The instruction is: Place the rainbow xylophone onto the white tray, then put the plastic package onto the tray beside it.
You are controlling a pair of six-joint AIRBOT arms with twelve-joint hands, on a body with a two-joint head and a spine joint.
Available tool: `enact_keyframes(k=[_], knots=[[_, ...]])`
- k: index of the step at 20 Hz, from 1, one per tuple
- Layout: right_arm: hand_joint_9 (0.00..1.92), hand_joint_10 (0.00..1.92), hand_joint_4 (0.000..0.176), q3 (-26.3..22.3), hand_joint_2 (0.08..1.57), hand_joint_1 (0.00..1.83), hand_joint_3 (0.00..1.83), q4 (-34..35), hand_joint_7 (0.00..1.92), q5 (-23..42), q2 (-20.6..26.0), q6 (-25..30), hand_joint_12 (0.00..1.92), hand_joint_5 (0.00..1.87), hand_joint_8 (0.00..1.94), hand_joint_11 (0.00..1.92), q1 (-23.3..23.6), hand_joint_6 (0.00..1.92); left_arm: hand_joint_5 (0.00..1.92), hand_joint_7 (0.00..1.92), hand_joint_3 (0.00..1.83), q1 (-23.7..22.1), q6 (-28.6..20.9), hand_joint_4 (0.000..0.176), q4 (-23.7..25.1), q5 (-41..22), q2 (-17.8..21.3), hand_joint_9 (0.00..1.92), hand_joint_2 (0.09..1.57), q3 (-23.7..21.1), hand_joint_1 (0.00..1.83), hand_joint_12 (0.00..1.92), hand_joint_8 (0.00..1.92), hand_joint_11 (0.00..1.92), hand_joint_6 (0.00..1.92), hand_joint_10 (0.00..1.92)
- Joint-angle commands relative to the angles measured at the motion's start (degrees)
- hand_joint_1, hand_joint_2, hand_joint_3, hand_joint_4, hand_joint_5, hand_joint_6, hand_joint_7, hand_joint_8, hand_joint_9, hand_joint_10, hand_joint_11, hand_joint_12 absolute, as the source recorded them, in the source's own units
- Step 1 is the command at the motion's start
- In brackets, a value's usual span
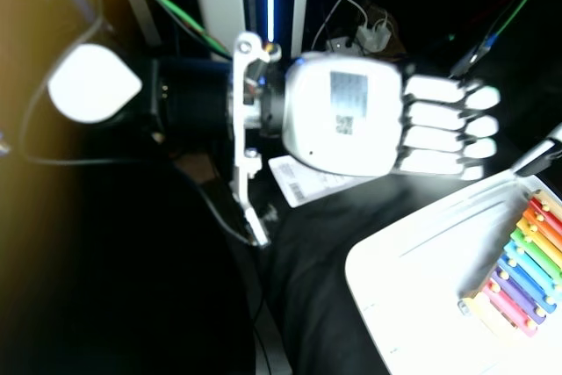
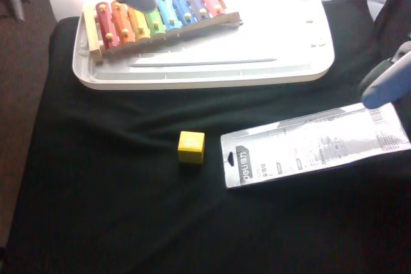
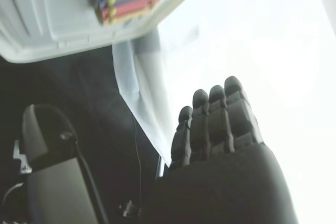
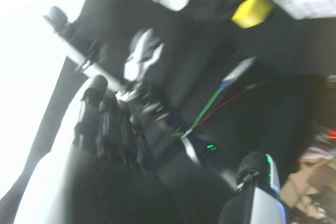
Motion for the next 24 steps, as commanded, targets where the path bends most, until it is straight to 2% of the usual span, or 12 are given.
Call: enact_keyframes(k=[1,2,5,6,7,8,9,11,15,21,22,24], knots=[[0.00,0.00,0.068,-0.8,0.64,0.49,0.00,0.2,0.00,1.3,-0.2,2.7,0.02,0.00,0.00,0.00,2.4,0.00,0.13,0.24,0.00,-1.5,-0.1,0.008,1.8,-2.1,1.7,0.17,0.74,-2.0,0.97,0.06,0.01,0.16,0.01,0.01],[0.00,0.00,0.100,-1.3,0.62,0.45,0.00,-3.0,0.00,0.8,0.0,4.4,0.01,0.00,0.00,0.00,3.1,0.00,0.14,0.24,0.00,-2.1,-0.1,0.011,4.9,-1.1,3.3,0.19,0.74,-4.0,0.98,0.08,0.01,0.19,0.01,0.02],[0.00,0.00,0.017,-2.9,0.65,0.39,0.00,-8.8,0.00,0.5,1.0,7.3,0.00,0.00,0.00,0.00,3.1,0.00,0.14,0.26,0.00,-2.8,0.0,0.000,9.7,-1.2,6.6,0.25,0.71,-8.7,0.94,0.10,0.01,0.24,0.00,0.03],[0.00,0.00,0.025,-3.5,0.60,0.38,0.00,-11.8,0.00,0.5,1.2,9.4,0.01,0.00,0.00,0.02,3.1,0.00,0.10,0.26,0.00,-2.7,0.0,0.000,9.8,-1.3,7.5,0.24,0.73,-9.6,0.93,0.10,0.00,0.23,0.00,0.02],[0.00,0.00,0.004,-4.2,0.61,0.40,0.00,-14.8,0.00,0.4,1.4,11.3,0.03,0.00,0.00,0.07,3.1,0.00,0.09,0.25,0.00,-2.6,0.0,0.000,9.9,-1.6,8.8,0.24,0.73,-10.7,0.93,0.10,0.00,0.23,0.00,0.02],[0.00,0.00,0.020,-4.6,0.60,0.53,0.00,-15.9,0.01,0.4,1.4,11.8,0.04,0.00,0.00,0.08,3.1,0.00,0.09,0.23,0.00,-2.4,0.0,0.000,9.9,-1.9,9.4,0.23,0.73,-11.3,0.90,0.09,0.00,0.21,0.00,0.01],[0.12,0.01,0.002,-4.7,0.60,0.62,0.00,-16.9,0.13,0.2,1.4,12.1,0.08,0.01,0.00,0.11,3.1,0.00,0.08,0.24,0.00,-2.2,0.0,0.000,9.9,-2.3,10.3,0.23,0.73,-12.1,0.89,0.10,0.01,0.24,0.00,0.01],[0.15,0.02,0.000,-4.7,0.61,0.62,0.00,-18.8,0.14,-0.4,1.4,13.4,0.11,0.02,0.00,0.16,3.1,0.00,0.05,0.22,0.00,-2.1,0.0,0.000,9.9,-2.8,11.4,0.23,0.74,-13.2,0.90,0.11,0.00,0.25,0.00,0.01],[0.16,0.00,0.000,-4.8,0.62,0.61,0.00,-20.3,0.13,-2.2,2.0,14.0,0.57,0.04,0.00,0.02,3.1,0.00,0.02,0.23,0.00,-1.4,0.0,0.000,9.9,-3.2,13.2,0.21,0.70,-15.0,0.81,0.09,0.00,0.24,0.00,0.00],[0.13,0.00,0.000,-5.1,0.58,0.53,0.00,-21.8,0.10,-4.9,2.8,14.0,0.37,0.09,0.00,0.09,1.5,0.00,0.01,0.15,0.00,0.5,0.0,0.000,9.0,-3.2,14.9,0.15,0.68,-16.4,0.94,0.07,0.00,0.19,0.00,0.00],[0.13,0.00,0.000,-5.1,0.59,0.50,0.00,-21.8,0.10,-5.1,2.8,14.0,0.37,0.09,0.00,0.11,1.0,0.00,0.01,0.14,0.00,0.9,0.0,0.012,8.8,-3.2,15.0,0.13,0.67,-16.6,0.92,0.06,0.00,0.18,0.00,0.00],[0.16,0.00,0.000,-5.1,0.58,0.46,0.00,-21.8,0.13,-5.7,2.8,14.0,0.30,0.11,0.00,0.15,-0.2,0.00,0.00,0.15,0.00,1.4,0.0,0.000,8.5,-3.2,15.1,0.13,0.68,-16.8,0.90,0.06,0.00,0.16,0.00,0.00]])
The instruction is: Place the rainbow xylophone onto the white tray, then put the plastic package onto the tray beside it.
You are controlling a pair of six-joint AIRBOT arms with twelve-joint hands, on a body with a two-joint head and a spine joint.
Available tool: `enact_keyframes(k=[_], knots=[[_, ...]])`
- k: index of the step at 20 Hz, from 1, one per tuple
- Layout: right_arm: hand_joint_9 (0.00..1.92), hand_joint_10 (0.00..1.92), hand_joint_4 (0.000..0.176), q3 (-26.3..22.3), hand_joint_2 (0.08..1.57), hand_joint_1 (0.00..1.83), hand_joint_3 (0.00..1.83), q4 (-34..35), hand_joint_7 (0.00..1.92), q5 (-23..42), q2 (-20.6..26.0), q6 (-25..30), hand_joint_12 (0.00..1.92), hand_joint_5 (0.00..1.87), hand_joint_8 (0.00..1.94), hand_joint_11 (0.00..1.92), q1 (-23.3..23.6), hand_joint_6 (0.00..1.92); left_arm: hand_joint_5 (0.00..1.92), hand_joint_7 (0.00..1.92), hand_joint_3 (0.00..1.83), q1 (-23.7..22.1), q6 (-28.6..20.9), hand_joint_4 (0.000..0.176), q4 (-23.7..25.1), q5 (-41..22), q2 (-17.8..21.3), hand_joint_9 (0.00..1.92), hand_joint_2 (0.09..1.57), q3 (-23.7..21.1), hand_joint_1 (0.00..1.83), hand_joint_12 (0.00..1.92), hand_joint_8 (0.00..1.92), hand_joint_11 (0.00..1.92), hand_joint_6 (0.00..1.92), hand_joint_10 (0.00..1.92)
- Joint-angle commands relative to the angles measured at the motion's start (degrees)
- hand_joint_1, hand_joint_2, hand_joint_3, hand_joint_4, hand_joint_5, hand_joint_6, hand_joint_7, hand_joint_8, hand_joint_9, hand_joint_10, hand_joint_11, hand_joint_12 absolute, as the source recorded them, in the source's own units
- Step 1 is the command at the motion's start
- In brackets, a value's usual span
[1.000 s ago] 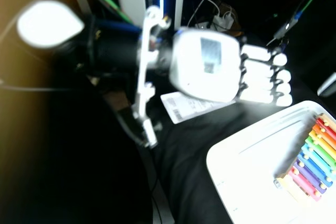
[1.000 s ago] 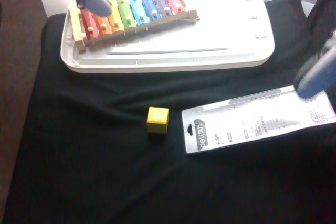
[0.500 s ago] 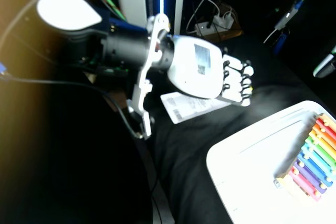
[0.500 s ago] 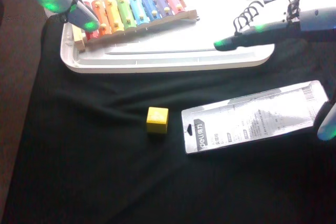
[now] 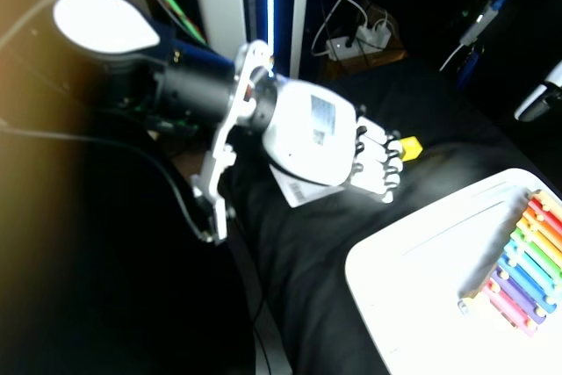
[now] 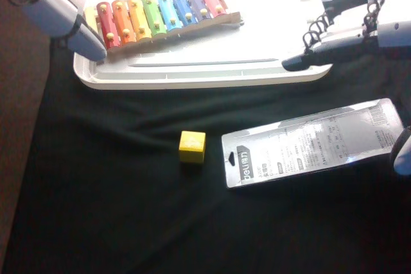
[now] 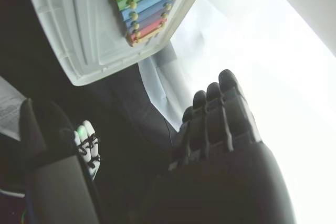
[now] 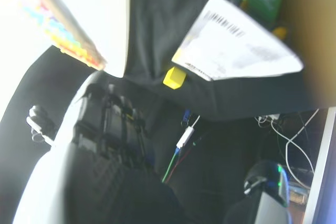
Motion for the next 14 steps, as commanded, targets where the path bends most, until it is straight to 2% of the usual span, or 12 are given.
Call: enact_keyframes(k=[1,2,4,5,6,8,9,11,12,13,14], knots=[[0.16,0.00,0.000,-0.1,0.56,0.48,0.00,3.6,0.15,-0.2,0.0,0.3,0.28,0.12,0.01,0.12,0.0,0.01,0.00,0.14,0.00,-0.4,0.0,0.002,-1.5,-3.0,0.4,0.11,0.68,-0.2,0.90,0.04,0.00,0.13,0.00,0.00],[0.08,0.00,0.000,0.0,0.57,0.55,0.00,3.6,0.09,-0.5,0.0,0.3,0.24,0.07,0.00,0.04,-0.3,0.00,0.00,0.14,0.00,-0.3,0.0,0.000,-1.6,-3.0,0.5,0.12,0.68,-0.3,0.88,0.04,0.00,0.14,0.00,0.00],[0.13,0.02,0.000,0.2,0.55,0.53,0.00,3.6,0.12,-1.1,-0.1,0.3,0.28,0.10,0.01,0.12,-1.0,0.01,0.00,0.14,0.00,0.1,0.0,0.024,-2.1,-3.0,0.6,0.11,0.68,-0.3,0.88,0.03,0.00,0.11,0.00,0.00],[0.13,0.02,0.000,0.3,0.55,0.53,0.00,3.5,0.12,-1.4,-0.2,0.3,0.28,0.10,0.01,0.12,-1.2,0.01,0.00,0.14,0.00,0.2,0.0,0.024,-2.1,-3.0,0.6,0.11,0.68,-0.3,0.88,0.03,0.00,0.11,0.00,0.00],[0.16,0.01,0.000,0.4,0.52,0.51,0.00,3.5,0.15,-1.7,-0.4,0.3,0.29,0.11,0.01,0.13,-1.5,0.00,0.00,0.16,0.00,0.2,0.0,0.038,-2.1,-3.0,0.6,0.11,0.67,-0.4,0.87,0.03,0.01,0.11,0.00,0.00],[0.15,0.00,0.000,0.8,0.51,0.52,0.00,3.3,0.16,-2.6,-1.1,0.3,0.36,0.12,0.00,0.06,-2.4,0.00,0.00,0.18,0.00,0.7,1.9,0.039,-4.2,-3.0,0.6,0.13,0.67,-0.6,0.88,0.04,0.01,0.12,0.00,0.01],[0.17,0.01,0.000,1.2,0.52,0.54,0.00,3.4,0.16,-3.2,-1.6,0.3,0.39,0.13,0.01,0.10,-3.0,0.01,0.00,0.17,0.00,1.5,4.2,0.056,-7.0,-3.3,0.7,0.12,0.66,-0.8,0.86,0.03,0.01,0.12,0.00,0.01],[0.20,0.00,0.000,2.0,0.54,0.53,0.00,3.4,0.18,-3.9,-2.7,0.3,0.37,0.12,0.00,0.14,-4.0,0.00,0.00,0.18,0.00,2.7,5.9,0.056,-10.0,-3.9,0.8,0.13,0.66,-0.8,0.85,0.03,0.01,0.12,0.00,0.01],[0.21,0.00,0.000,2.2,0.54,0.53,0.00,3.4,0.18,-4.2,-3.0,0.3,0.36,0.13,0.00,0.15,-4.4,0.00,0.00,0.18,0.00,2.8,5.9,0.058,-10.1,-3.9,0.9,0.12,0.65,-0.8,0.86,0.02,0.01,0.09,0.00,0.00],[0.22,0.01,0.000,2.3,0.55,0.54,0.00,3.4,0.19,-4.5,-3.3,0.3,0.37,0.13,0.00,0.19,-4.9,0.00,0.00,0.19,0.00,2.8,5.9,0.051,-10.1,-3.9,0.9,0.12,0.65,-0.8,0.86,0.01,0.01,0.07,0.00,0.00],[0.23,0.00,0.000,2.7,0.56,0.55,0.00,3.4,0.18,-4.8,-3.7,0.3,0.32,0.14,0.00,0.23,-5.4,0.00,0.00,0.18,0.00,2.8,5.9,0.057,-10.1,-3.9,0.9,0.10,0.64,-0.8,0.87,0.00,0.01,0.06,0.00,0.00]])
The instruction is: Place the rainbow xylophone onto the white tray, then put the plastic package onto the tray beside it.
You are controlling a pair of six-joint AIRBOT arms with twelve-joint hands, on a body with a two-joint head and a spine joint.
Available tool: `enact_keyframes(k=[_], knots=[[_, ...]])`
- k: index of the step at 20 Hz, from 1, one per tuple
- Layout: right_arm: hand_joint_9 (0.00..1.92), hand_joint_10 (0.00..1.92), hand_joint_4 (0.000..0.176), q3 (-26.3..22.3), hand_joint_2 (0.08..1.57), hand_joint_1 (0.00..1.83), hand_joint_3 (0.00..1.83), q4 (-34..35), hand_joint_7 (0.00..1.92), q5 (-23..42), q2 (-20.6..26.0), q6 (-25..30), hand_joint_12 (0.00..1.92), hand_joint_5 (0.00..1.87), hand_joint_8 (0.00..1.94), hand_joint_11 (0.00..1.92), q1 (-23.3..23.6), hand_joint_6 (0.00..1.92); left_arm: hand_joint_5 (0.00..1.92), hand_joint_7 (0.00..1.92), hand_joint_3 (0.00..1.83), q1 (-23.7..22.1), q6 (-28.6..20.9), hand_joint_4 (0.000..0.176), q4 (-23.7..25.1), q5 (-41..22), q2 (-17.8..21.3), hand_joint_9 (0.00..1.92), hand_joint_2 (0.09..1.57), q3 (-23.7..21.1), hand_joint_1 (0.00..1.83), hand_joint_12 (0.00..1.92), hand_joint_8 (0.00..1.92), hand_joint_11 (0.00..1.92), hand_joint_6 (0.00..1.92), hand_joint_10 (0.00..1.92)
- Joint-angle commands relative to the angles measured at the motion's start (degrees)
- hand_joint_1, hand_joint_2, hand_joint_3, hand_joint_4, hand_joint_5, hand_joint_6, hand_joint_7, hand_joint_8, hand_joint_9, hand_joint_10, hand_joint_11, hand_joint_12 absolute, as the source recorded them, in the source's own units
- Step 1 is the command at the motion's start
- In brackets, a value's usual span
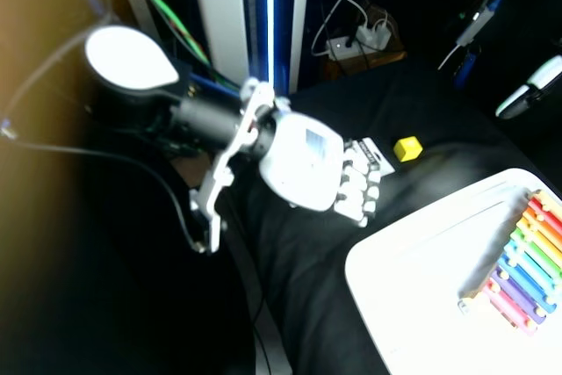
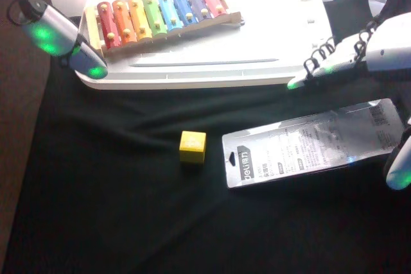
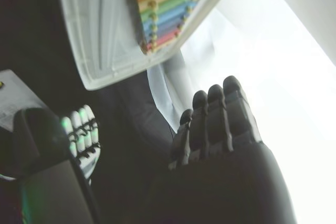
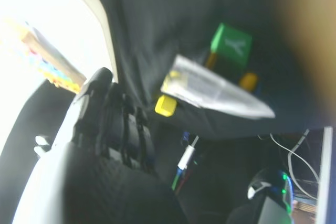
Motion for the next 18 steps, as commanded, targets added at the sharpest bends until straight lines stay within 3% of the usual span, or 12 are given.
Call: enact_keyframes(k=[1,3,4,5,8,9,10,11,13,15,17,18], knots=[[0.22,0.00,0.000,0.3,0.57,0.56,0.00,3.2,0.17,0.1,-0.5,0.3,0.24,0.12,0.00,0.26,0.1,0.00,0.00,0.19,0.00,-0.7,0.1,0.058,-1.2,-3.8,0.2,0.11,0.63,0.0,0.88,0.01,0.01,0.07,0.00,0.01],[0.19,0.00,0.000,0.5,0.57,0.60,0.00,3.2,0.17,-0.1,-0.7,0.3,0.14,0.13,0.00,0.22,-0.2,0.00,0.00,0.18,0.00,-0.6,0.1,0.045,-1.2,-3.8,0.2,0.12,0.63,-0.1,0.89,0.02,0.00,0.11,0.00,0.01],[0.19,0.00,0.000,0.5,0.57,0.61,0.00,3.2,0.19,-0.2,-0.7,0.3,0.14,0.14,0.01,0.23,-0.3,0.00,0.00,0.17,0.00,-0.4,0.1,0.072,-1.2,-3.8,0.2,0.10,0.62,-0.1,0.84,0.01,0.00,0.07,0.00,0.00],[0.19,0.00,0.000,0.5,0.57,0.59,0.00,3.2,0.18,-0.2,-0.7,0.3,0.13,0.14,0.00,0.23,-0.4,0.00,0.01,0.17,0.00,-0.2,0.1,0.077,-1.2,-3.8,0.2,0.09,0.62,-0.1,0.86,0.00,0.00,0.02,0.00,0.00],[0.18,0.00,0.000,0.6,0.57,0.62,0.00,3.2,0.18,-0.4,-0.7,0.3,0.11,0.15,0.00,0.19,-0.8,0.01,0.00,0.14,0.00,0.1,0.1,0.017,-1.4,-3.8,0.1,0.08,0.63,-0.2,0.91,0.02,0.01,0.04,0.00,0.01],[0.17,0.00,0.000,0.6,0.57,0.64,0.00,3.2,0.18,-0.4,-0.7,0.3,0.10,0.14,0.00,0.18,-1.0,0.00,0.00,0.14,0.00,0.2,0.1,0.023,-1.5,-3.9,0.1,0.07,0.63,-0.2,0.92,0.01,0.00,0.03,0.00,0.00],[0.17,0.00,0.000,0.7,0.57,0.65,0.00,3.2,0.19,-0.4,-0.8,0.3,0.10,0.14,0.00,0.18,-1.2,0.00,0.01,0.14,0.00,0.3,0.1,0.065,-1.5,-3.9,0.1,0.07,0.61,-0.2,0.88,0.01,0.00,0.03,0.00,0.00],[0.17,0.00,0.000,0.7,0.57,0.63,0.00,3.2,0.19,-0.4,-0.9,0.3,0.10,0.14,0.00,0.18,-1.4,0.00,0.01,0.14,0.00,0.4,0.1,0.093,-1.5,-3.9,0.1,0.07,0.60,-0.3,0.84,0.02,0.00,0.04,0.00,0.00],[0.19,0.01,0.000,0.7,0.55,0.60,0.00,3.2,0.20,-0.4,-0.9,0.3,0.10,0.14,0.00,0.20,-1.6,0.00,0.01,0.15,0.00,0.6,0.1,0.038,-1.6,-4.0,0.1,0.09,0.63,-0.3,0.87,0.02,0.01,0.05,0.00,0.01],[0.17,0.00,0.000,0.7,0.54,0.58,0.00,3.2,0.18,-0.4,-0.9,0.3,0.08,0.13,0.00,0.15,-1.9,0.00,0.02,0.18,0.00,0.7,0.1,0.066,-1.6,-4.0,0.0,0.11,0.62,-0.3,0.87,0.02,0.01,0.05,0.01,0.01],[0.19,0.01,0.000,0.7,0.54,0.57,0.00,3.1,0.18,-0.4,-0.9,0.3,0.10,0.12,0.00,0.20,-2.1,0.00,0.02,0.15,0.00,0.7,0.1,0.075,-1.6,-4.0,0.0,0.08,0.62,-0.3,0.85,0.01,0.00,0.03,0.00,0.00],[0.19,0.01,0.000,0.7,0.55,0.61,0.00,2.8,0.18,-0.4,-1.0,0.3,0.11,0.12,0.00,0.23,-2.2,0.00,0.02,0.15,0.00,0.8,0.1,0.065,-1.6,-4.0,-0.1,0.09,0.63,-0.3,0.83,0.02,0.00,0.05,0.00,0.01]])
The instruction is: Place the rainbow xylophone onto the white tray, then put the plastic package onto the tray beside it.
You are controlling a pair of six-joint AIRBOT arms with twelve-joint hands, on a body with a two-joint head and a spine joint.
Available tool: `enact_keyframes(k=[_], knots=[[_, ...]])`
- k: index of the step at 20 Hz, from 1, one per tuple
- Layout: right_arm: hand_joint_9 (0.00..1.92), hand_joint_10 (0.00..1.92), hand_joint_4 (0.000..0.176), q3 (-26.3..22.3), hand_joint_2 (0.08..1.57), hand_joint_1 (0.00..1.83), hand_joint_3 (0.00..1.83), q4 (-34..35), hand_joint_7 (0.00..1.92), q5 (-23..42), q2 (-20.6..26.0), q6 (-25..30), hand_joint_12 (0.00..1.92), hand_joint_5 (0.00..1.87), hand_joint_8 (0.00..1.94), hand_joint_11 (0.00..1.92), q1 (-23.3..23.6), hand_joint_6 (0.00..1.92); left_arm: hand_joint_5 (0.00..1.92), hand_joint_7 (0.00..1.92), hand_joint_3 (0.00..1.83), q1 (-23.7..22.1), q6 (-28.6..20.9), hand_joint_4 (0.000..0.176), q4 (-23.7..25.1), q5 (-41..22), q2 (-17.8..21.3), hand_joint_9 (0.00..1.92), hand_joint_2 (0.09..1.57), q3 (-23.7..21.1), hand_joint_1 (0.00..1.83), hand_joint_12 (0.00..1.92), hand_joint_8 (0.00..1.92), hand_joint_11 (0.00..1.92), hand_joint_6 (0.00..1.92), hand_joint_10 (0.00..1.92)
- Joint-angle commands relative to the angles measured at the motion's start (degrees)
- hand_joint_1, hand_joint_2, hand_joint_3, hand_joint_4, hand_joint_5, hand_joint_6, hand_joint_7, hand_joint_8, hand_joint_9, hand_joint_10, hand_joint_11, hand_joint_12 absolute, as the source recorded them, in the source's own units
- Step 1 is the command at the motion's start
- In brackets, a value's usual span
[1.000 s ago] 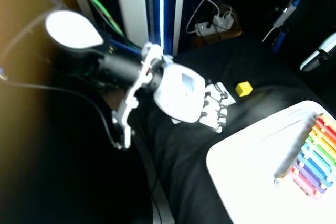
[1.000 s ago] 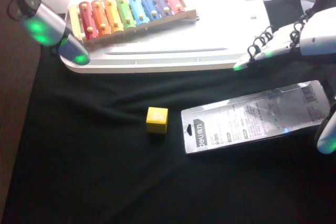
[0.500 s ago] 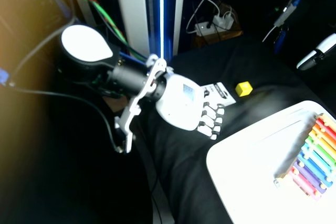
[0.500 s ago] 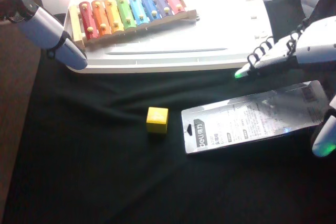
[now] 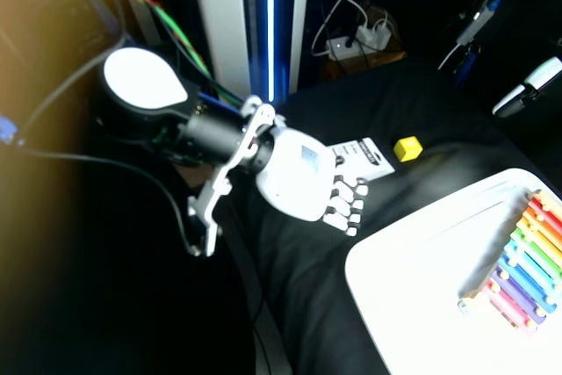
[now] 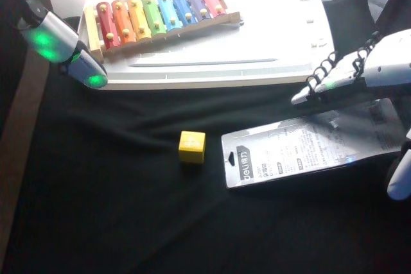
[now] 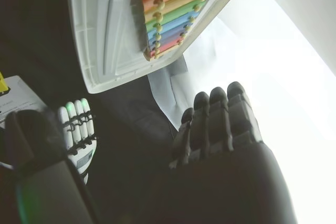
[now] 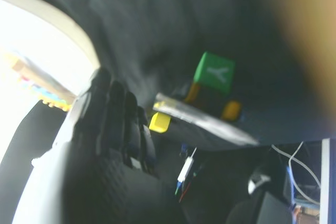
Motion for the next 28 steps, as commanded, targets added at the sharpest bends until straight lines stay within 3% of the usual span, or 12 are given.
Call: enact_keyframes(k=[1,3,4,5,6,8,12,13,21,23,26,28], knots=[[0.19,0.01,0.000,0.2,0.55,0.61,0.00,2.2,0.18,0.5,-0.4,0.6,0.11,0.12,0.00,0.23,0.2,0.00,0.02,0.15,0.00,-0.3,0.1,0.065,-1.3,-3.5,0.0,0.09,0.63,-0.1,0.83,0.02,0.00,0.05,0.00,0.01],[0.22,0.02,0.000,0.3,0.57,0.62,0.01,0.6,0.20,0.5,-0.7,1.8,0.14,0.13,0.01,0.30,0.2,0.00,0.02,0.18,0.01,-0.1,0.1,0.043,-1.4,-3.5,-0.1,0.11,0.64,-0.2,0.80,0.03,0.01,0.09,0.00,0.01],[0.22,0.02,0.000,0.4,0.57,0.62,0.01,0.3,0.20,0.5,-0.7,2.1,0.14,0.13,0.01,0.30,0.2,0.00,0.02,0.18,0.01,0.0,0.1,0.043,-1.4,-3.5,-0.2,0.11,0.64,-0.2,0.80,0.03,0.01,0.09,0.00,0.01],[0.21,0.01,0.000,0.5,0.56,0.63,0.00,0.0,0.20,0.5,-0.8,2.4,0.13,0.12,0.00,0.29,0.2,0.00,0.01,0.16,0.00,0.1,0.1,0.062,-1.4,-3.6,-0.2,0.09,0.64,-0.2,0.81,0.02,0.00,0.05,0.00,0.00],[0.20,0.00,0.000,0.5,0.57,0.62,0.01,-0.5,0.18,0.5,-0.8,2.7,0.12,0.10,0.00,0.27,0.2,0.00,0.01,0.16,0.00,0.2,0.1,0.047,-1.4,-3.6,-0.3,0.09,0.64,-0.2,0.81,0.02,0.00,0.05,0.00,0.00],[0.20,0.00,0.000,0.7,0.58,0.65,0.01,-1.0,0.19,0.5,-1.0,3.1,0.11,0.11,0.00,0.26,0.2,0.01,0.02,0.16,0.00,0.3,0.1,0.043,-1.5,-3.6,-0.3,0.10,0.64,-0.2,0.81,0.02,0.00,0.06,0.00,0.01],[0.23,0.01,0.000,1.0,0.61,0.75,0.01,-1.6,0.21,0.4,-1.4,3.4,0.12,0.14,0.01,0.28,0.2,0.01,0.01,0.17,0.00,0.8,0.1,0.040,-1.9,-3.8,-0.4,0.10,0.65,-0.2,0.82,0.01,0.00,0.03,0.00,0.00],[0.21,0.00,0.000,1.1,0.62,0.78,0.02,-1.7,0.21,0.4,-1.5,3.5,0.10,0.13,0.01,0.25,0.2,0.01,0.01,0.13,0.00,0.9,0.1,0.055,-1.9,-3.8,-0.4,0.07,0.64,-0.2,0.81,0.00,0.00,0.01,0.00,0.00],[0.22,0.01,0.000,2.2,0.69,0.83,0.02,-4.8,0.23,0.1,-3.1,5.3,0.13,0.15,0.00,0.33,0.0,0.01,0.01,0.13,0.00,1.6,0.1,0.005,-2.0,-4.1,-0.7,0.08,0.64,-0.2,0.84,0.02,0.01,0.04,0.00,0.01],[0.26,0.01,0.000,2.3,0.74,0.86,0.01,-4.8,0.27,-0.1,-3.1,5.3,0.09,0.21,0.01,0.25,-0.1,0.01,0.01,0.09,0.00,1.7,0.1,0.014,-2.0,-4.1,-0.7,0.05,0.64,-0.2,0.85,0.00,0.00,0.01,0.00,0.00],[0.38,0.02,0.000,2.4,0.79,0.93,0.00,-4.8,0.37,-0.2,-3.1,5.3,0.17,0.33,0.01,0.40,-0.1,0.01,0.01,0.13,0.00,1.9,0.1,0.029,-2.0,-4.2,-0.7,0.07,0.64,-0.2,0.84,0.01,0.02,0.03,0.00,0.01],[0.43,0.01,0.000,2.5,0.90,0.96,0.00,-4.8,0.43,-0.2,-3.2,5.3,0.21,0.42,0.01,0.43,-0.1,0.01,0.01,0.10,0.00,2.1,0.1,0.009,-2.0,-4.2,-0.8,0.06,0.65,-0.2,0.82,0.01,0.00,0.02,0.00,0.00]])
